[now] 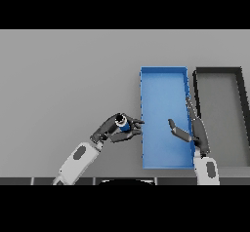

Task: Pick up the blue pipe and place it into the blue bin.

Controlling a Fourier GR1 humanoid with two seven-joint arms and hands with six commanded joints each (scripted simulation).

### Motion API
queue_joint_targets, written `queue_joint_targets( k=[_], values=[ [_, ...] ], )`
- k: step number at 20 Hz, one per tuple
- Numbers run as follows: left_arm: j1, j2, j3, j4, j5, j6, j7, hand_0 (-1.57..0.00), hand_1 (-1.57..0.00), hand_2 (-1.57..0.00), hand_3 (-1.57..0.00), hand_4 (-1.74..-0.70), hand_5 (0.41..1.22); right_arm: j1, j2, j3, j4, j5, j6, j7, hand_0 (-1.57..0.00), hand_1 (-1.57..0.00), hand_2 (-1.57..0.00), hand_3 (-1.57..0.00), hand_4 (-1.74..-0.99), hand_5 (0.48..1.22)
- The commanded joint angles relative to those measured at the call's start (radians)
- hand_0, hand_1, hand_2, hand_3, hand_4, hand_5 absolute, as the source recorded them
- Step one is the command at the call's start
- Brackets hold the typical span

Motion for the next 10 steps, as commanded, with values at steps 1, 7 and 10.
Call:
queue_joint_targets(
  k=[1, 7, 10],
  values=[
    [-0.006, 0.001, 0.0, -0.011, 0.0, -0.01, 0.009, -1.56, -1.56, -1.56, -1.56, -1.47, 1.217, 0.013, -0.009, -0.006, -0.004, 0.002, -0.001, -0.013, 0.0, 0.0, 0.0, 0.0, -1.17, 0.644],
    [-0.008, -0.036, -0.007, -0.022, -0.039, -0.019, 0.072, -1.57, -1.57, -1.57, -1.57, -1.47, 1.22, 0.038, -0.007, -0.004, -0.03, 0.02, -0.02, -0.033, 0.0, 0.0, 0.0, 0.0, -1.141, 0.643],
    [-0.002, -0.031, 0.009, -0.029, -0.041, -0.034, 0.072, -1.57, -1.57, -1.57, -1.57, -1.47, 1.22, 0.096, 0.002, 0.005, -0.103, 0.061, -0.062, -0.02, 0.0, 0.0, 0.0, 0.0, -1.166, 0.643]
  ],
)
